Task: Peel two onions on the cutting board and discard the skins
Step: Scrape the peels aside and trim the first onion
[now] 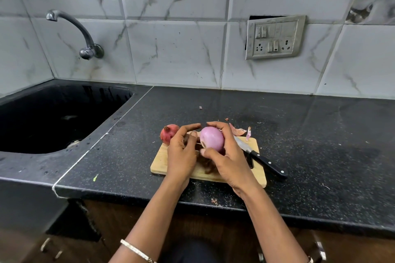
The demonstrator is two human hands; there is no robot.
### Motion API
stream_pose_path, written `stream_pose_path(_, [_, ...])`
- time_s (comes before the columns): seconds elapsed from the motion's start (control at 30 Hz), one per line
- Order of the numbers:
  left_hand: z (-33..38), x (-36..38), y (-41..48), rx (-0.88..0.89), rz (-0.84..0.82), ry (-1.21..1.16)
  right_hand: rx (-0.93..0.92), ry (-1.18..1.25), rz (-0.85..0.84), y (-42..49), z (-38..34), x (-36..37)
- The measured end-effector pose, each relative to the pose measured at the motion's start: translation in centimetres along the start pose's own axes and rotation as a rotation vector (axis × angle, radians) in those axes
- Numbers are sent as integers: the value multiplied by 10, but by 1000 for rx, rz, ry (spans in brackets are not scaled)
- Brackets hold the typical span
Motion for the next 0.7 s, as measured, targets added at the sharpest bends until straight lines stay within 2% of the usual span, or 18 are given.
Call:
stream_pose_path(0.13, [5, 3, -1, -22, -62, -64, -94, -151, 112, 0, 0, -4])
stream_pose_path(0.3, [7, 2, -2, -33, -93, -91, -75, -69, 99, 1, 0, -4])
stream_pose_path(0.47, [13, 6, -5, -33, -155, -148, -111, -14, 180, 1, -2, -4])
stream_pose_path(0.7, [19, 8, -7, -17, -195, -152, -27, 146, 151, 5, 0, -4])
Point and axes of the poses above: each hand's wrist, its own y-axis towards the middle knuckle, its own x-axis out of the palm, z = x × y, the point moved 3 cm from there along y, towards the middle knuckle, and after that the axes turned 14 degrees about x, right-handed, at the moved point
